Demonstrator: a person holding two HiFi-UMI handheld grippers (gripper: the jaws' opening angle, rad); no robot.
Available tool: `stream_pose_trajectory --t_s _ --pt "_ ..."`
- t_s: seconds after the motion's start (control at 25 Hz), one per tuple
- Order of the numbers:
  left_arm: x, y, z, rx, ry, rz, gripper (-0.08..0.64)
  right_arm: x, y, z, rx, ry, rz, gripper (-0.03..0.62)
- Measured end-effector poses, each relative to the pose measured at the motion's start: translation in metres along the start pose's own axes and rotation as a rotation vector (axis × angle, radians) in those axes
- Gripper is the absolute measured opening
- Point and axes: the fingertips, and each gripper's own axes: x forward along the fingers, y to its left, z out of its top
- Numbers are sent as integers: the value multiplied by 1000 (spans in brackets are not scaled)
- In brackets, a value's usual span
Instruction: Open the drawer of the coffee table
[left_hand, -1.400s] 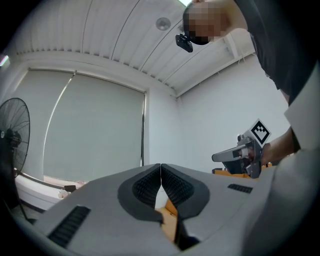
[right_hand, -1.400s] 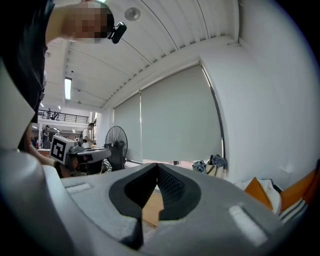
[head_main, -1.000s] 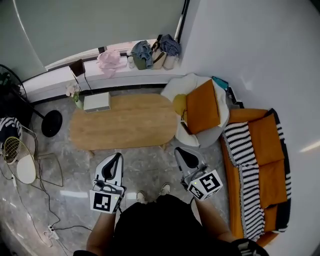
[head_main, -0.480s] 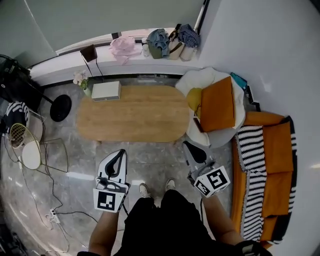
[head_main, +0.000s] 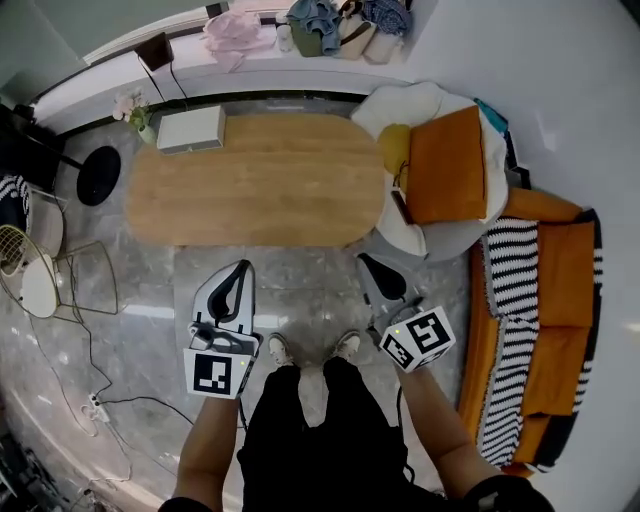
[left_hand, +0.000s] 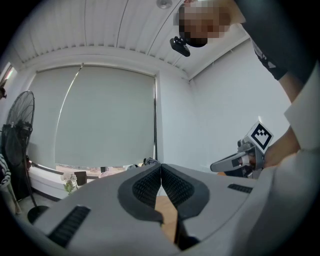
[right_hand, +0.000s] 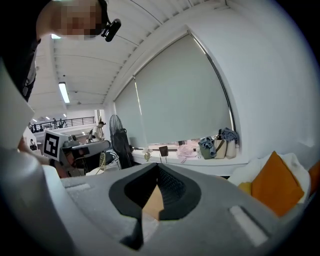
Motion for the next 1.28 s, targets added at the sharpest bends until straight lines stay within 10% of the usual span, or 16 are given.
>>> stream_pose_trajectory --t_s 0.8,1.28 --pt "57 22 -274 43 -81 -12 8 97 -64 -269 89 -20 155 3" --pt "73 28 -391 70 -155 -73 6 148 -72 -399 -75 -30 309 3"
